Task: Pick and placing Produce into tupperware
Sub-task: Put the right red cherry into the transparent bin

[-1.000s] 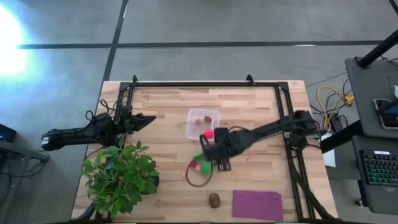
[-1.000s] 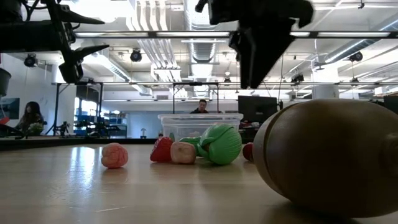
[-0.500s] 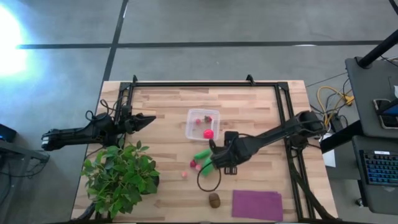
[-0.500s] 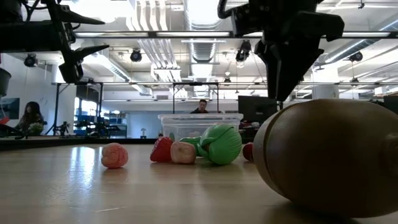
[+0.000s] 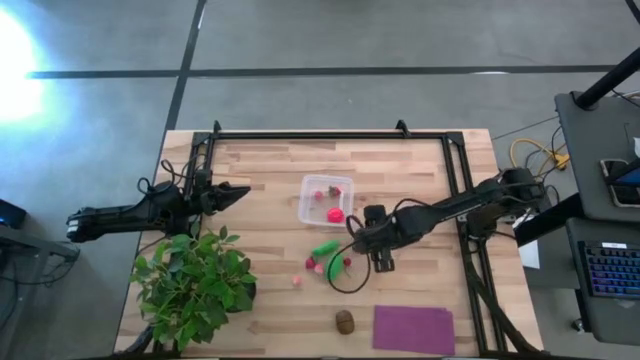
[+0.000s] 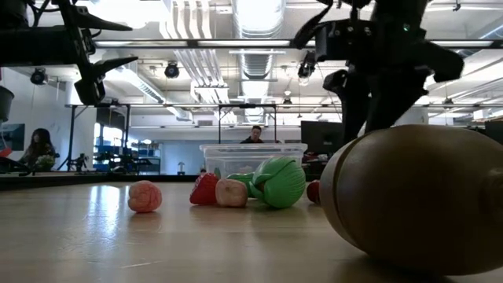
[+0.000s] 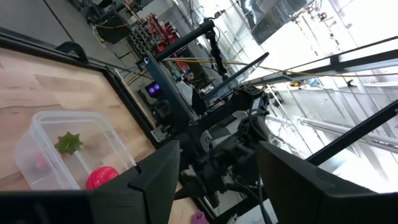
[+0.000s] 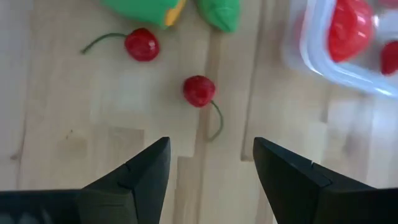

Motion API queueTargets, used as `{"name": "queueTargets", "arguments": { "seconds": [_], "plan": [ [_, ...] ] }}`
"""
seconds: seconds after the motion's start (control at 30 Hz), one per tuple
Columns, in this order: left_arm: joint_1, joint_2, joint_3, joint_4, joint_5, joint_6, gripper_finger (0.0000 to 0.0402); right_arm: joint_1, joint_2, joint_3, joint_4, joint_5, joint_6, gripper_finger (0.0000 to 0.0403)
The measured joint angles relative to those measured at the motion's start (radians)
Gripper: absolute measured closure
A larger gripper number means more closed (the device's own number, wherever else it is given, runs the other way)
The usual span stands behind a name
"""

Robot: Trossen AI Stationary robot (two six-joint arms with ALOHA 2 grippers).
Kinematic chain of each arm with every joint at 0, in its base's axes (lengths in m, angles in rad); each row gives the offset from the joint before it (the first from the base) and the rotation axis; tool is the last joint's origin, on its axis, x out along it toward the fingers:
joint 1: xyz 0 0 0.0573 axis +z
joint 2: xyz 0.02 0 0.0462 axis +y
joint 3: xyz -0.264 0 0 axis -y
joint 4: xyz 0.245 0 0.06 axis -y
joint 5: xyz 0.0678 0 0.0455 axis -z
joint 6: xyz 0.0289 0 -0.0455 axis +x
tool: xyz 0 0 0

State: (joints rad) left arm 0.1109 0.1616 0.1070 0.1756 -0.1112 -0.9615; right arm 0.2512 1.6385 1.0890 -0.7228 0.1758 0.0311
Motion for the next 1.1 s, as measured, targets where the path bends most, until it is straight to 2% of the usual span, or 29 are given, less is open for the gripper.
{"name": "queueTargets", "arguments": {
  "seconds": [0.2,0.43,0.7,1.1],
  "plan": [
    [0.0,0.0,0.0,0.0,0.0,0.0,0.0201,-0.007,-0.001,-0.092,0.163,-0.023,-0.085,0.0181],
    [0.0,0.001,0.0,0.0,0.0,0.0,0.0201,-0.03,-0.001,-0.173,0.286,-0.018,-0.025,0.0181],
    [0.0,0.001,0.0,0.0,0.0,0.0,0.0201,-0.045,-0.001,-0.186,0.424,-0.018,0.001,0.0181],
    [0.0,0.0,0.0,-0.001,0.0,0.0,0.0201,-0.086,0.097,-0.183,0.439,-0.06,0.055,0.0181]
  ]
}}
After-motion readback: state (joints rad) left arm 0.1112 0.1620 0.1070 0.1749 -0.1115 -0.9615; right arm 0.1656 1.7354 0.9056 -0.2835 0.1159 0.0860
